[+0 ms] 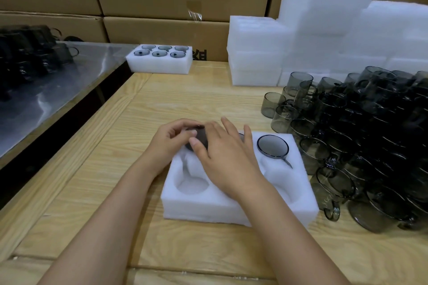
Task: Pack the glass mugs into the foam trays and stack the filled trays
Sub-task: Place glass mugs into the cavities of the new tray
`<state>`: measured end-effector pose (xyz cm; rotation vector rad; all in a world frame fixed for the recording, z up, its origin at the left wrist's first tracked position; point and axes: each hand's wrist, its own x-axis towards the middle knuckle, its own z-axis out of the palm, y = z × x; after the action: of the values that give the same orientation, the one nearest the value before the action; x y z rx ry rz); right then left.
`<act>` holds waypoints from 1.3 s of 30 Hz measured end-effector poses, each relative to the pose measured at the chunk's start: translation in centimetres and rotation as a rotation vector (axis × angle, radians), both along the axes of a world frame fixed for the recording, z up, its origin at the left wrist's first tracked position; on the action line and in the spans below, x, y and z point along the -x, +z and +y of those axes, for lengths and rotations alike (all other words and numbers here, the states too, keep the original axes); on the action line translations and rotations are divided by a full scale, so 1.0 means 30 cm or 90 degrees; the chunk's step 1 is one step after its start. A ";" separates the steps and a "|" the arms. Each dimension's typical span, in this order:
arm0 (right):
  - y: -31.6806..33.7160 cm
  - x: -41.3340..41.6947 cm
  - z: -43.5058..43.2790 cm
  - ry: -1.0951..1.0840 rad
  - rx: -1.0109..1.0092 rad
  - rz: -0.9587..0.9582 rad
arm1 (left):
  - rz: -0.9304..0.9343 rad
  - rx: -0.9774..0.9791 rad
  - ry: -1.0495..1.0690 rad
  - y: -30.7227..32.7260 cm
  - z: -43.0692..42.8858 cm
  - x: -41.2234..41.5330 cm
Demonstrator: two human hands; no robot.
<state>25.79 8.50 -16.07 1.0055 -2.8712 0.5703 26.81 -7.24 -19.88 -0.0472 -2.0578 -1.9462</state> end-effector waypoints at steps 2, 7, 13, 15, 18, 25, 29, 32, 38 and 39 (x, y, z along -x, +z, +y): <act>0.000 0.008 0.012 0.015 -0.051 -0.024 | 0.013 0.029 -0.026 0.003 0.007 -0.002; -0.005 0.011 0.014 0.024 -0.090 -0.025 | -0.004 0.005 -0.049 0.009 0.003 -0.011; -0.009 0.016 0.016 0.034 -0.126 -0.003 | -0.007 0.044 -0.010 0.044 0.033 -0.001; -0.009 0.018 0.016 0.043 -0.150 -0.005 | -0.032 0.041 -0.051 0.043 0.044 -0.007; -0.017 0.014 0.017 0.059 -0.156 -0.033 | -0.033 0.111 -0.032 0.036 0.036 -0.005; 0.036 -0.015 0.100 0.129 -0.016 -0.074 | -0.101 -0.123 -0.014 0.014 0.032 -0.007; 0.078 -0.035 0.316 -0.034 0.161 0.145 | -0.098 -0.133 0.001 0.010 0.027 -0.013; 0.069 -0.036 0.493 -0.162 0.120 0.269 | -0.099 -0.118 0.006 0.005 0.022 -0.009; 0.009 -0.037 0.671 -0.077 -0.104 0.233 | -0.089 -0.120 0.012 0.008 0.027 -0.008; 0.009 -0.039 0.681 -0.054 -0.154 0.226 | -0.088 -0.122 0.012 0.009 0.029 -0.008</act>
<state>26.96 28.94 -15.81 0.8979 -2.6853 0.0300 27.07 -6.38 -19.62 0.1520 -1.9342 -2.1796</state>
